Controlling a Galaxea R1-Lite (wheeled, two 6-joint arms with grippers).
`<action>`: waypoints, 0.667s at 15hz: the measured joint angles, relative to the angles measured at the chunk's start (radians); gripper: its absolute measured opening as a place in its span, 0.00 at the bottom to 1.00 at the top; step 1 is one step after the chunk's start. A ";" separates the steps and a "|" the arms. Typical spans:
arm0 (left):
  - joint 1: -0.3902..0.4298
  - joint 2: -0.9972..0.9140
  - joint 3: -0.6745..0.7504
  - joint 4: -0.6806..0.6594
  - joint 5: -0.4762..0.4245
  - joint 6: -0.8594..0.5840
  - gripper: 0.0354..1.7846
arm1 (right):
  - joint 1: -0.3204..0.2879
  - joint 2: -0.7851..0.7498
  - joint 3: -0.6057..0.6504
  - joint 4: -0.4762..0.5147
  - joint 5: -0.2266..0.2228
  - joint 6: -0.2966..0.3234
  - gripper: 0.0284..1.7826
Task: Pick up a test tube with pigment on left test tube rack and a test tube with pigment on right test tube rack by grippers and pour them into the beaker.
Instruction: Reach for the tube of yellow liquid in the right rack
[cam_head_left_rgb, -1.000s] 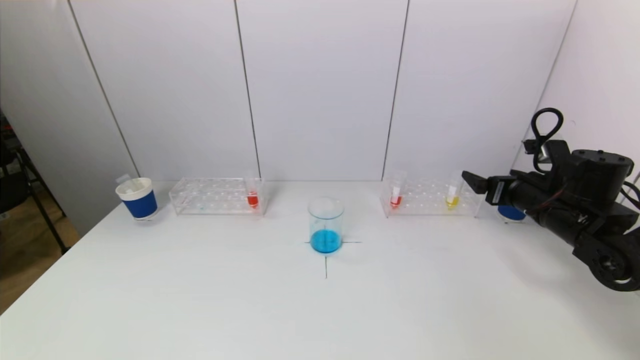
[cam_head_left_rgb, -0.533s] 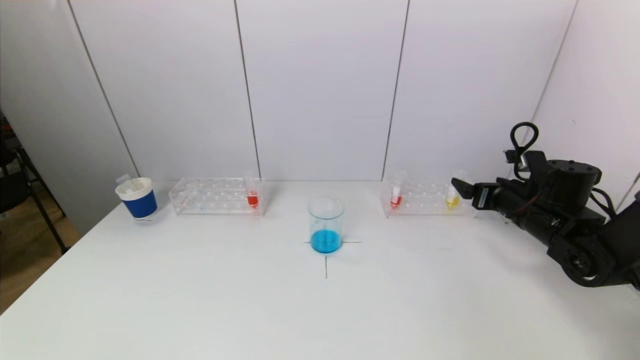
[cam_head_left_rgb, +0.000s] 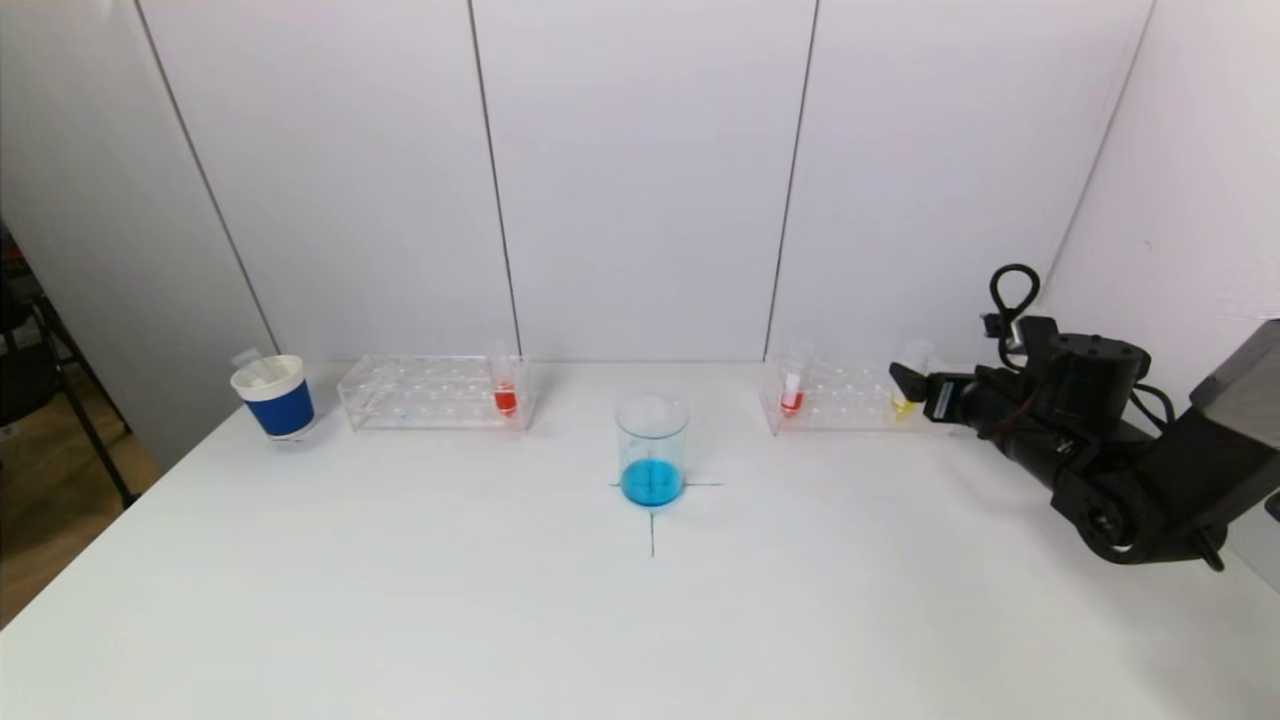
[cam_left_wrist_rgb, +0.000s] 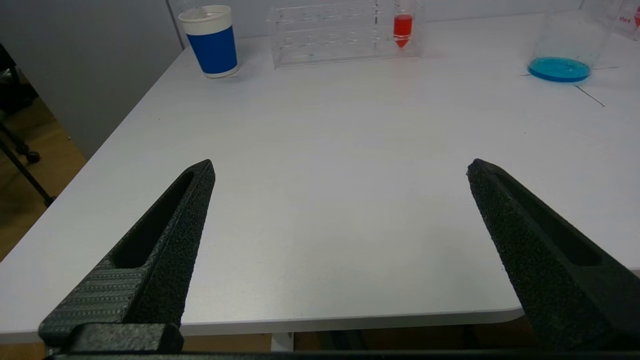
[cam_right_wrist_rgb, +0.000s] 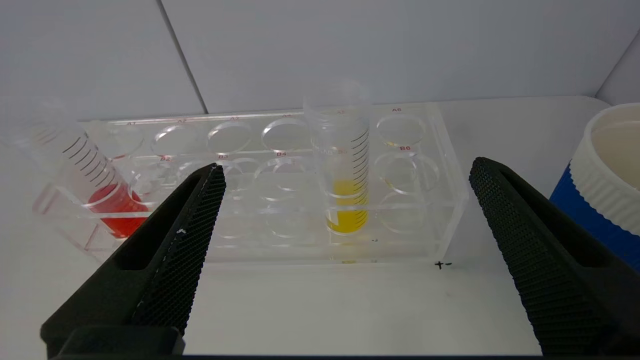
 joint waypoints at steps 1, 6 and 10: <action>0.000 0.000 0.000 0.000 0.000 0.000 0.99 | 0.000 0.013 -0.009 -0.006 0.000 -0.001 1.00; 0.000 0.000 0.000 0.000 0.000 0.000 0.99 | 0.000 0.062 -0.049 -0.009 0.000 -0.001 1.00; 0.000 0.000 0.000 0.000 0.000 0.000 0.99 | 0.000 0.082 -0.069 -0.009 0.000 -0.003 1.00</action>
